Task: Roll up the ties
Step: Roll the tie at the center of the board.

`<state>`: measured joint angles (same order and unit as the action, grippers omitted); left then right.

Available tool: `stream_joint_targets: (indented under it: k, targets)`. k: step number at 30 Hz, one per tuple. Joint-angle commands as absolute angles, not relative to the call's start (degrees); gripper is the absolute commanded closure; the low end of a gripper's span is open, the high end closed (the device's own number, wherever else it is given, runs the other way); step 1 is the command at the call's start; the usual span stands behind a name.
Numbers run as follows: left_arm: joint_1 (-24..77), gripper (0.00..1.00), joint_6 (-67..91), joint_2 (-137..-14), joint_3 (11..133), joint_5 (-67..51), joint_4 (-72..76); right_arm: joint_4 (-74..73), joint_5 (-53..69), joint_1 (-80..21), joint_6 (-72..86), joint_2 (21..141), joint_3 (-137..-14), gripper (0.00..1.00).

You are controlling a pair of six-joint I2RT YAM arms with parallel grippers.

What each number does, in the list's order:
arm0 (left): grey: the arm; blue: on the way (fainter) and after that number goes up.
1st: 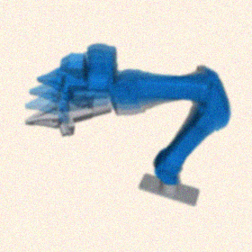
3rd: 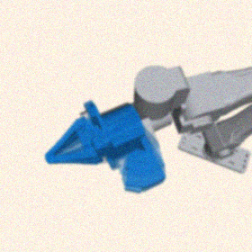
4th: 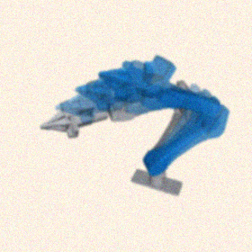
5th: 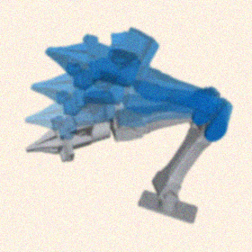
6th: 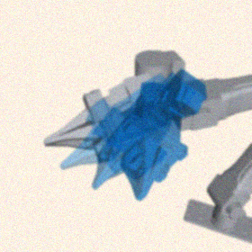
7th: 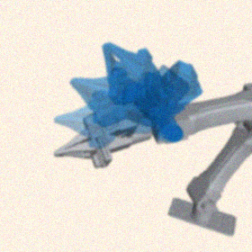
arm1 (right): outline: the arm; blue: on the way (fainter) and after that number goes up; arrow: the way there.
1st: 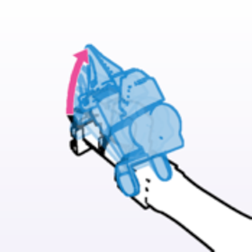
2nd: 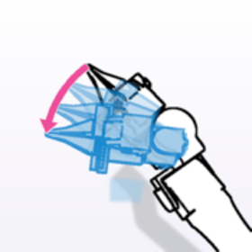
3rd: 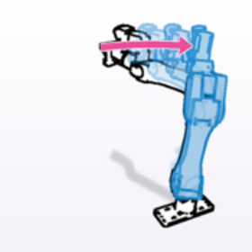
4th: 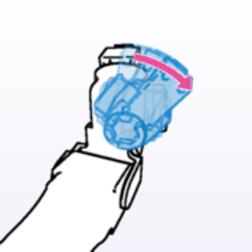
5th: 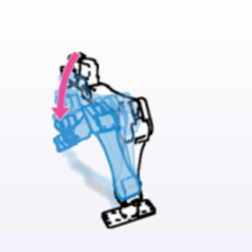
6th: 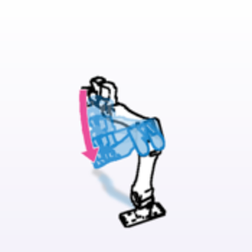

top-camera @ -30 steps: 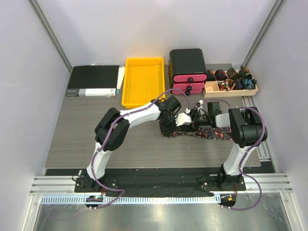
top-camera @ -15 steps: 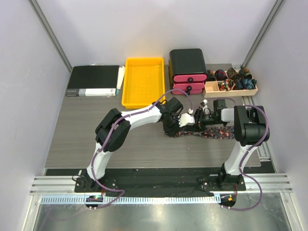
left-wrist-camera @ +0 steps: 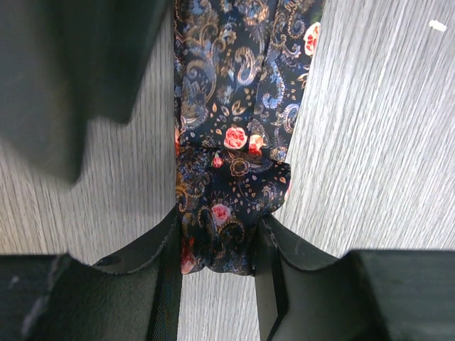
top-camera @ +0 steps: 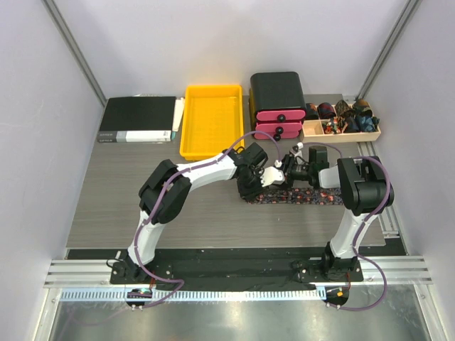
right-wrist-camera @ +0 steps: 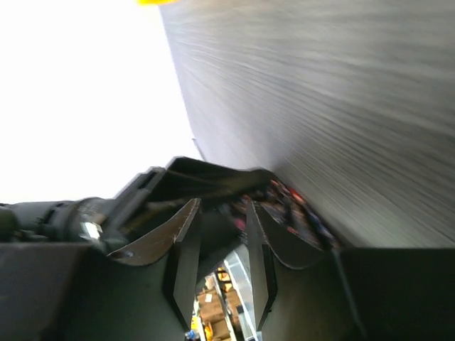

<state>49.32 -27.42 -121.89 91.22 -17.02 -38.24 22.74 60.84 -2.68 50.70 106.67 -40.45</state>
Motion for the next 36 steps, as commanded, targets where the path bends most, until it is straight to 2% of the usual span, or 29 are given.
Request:
stream_joint_targets:
  k: [1,7,11,12,20,25,29,35,36]
  targets:
    - [48.3,0.71,-26.9,-125.0,87.1,-12.3,-48.3,37.9,59.9,-4.0,62.5,107.9,-39.9,0.62]
    - [48.2,0.71,-26.4,-124.8,86.8,-12.4,-47.9,40.5,61.8,-4.3,65.7,108.4,-37.5,0.60]
    - [48.0,0.71,-25.9,-124.7,86.5,-12.8,-47.5,17.5,61.7,-4.4,50.3,102.8,-38.1,0.61]
    - [48.0,0.71,-25.8,-124.7,86.5,-13.0,-47.3,16.2,61.5,-4.5,48.3,102.0,-37.8,0.61]
    - [47.8,0.71,-25.0,-125.2,86.3,-13.3,-46.8,15.7,60.0,-6.5,44.1,101.9,-36.4,0.58]
    - [47.6,0.70,-24.6,-125.0,85.9,-13.4,-46.3,21.3,58.6,-8.0,46.3,104.3,-35.3,0.57]
    - [47.5,0.70,-24.4,-125.1,85.6,-13.6,-46.0,30.0,58.9,-9.3,51.7,106.5,-34.8,0.57]
    - [47.5,0.70,-23.9,-125.1,85.6,-13.9,-45.7,30.0,58.6,-11.4,51.5,107.9,-35.3,0.58]
    - [47.5,0.70,-23.6,-125.1,85.6,-13.9,-45.4,29.1,58.3,-11.5,50.7,108.1,-35.5,0.62]
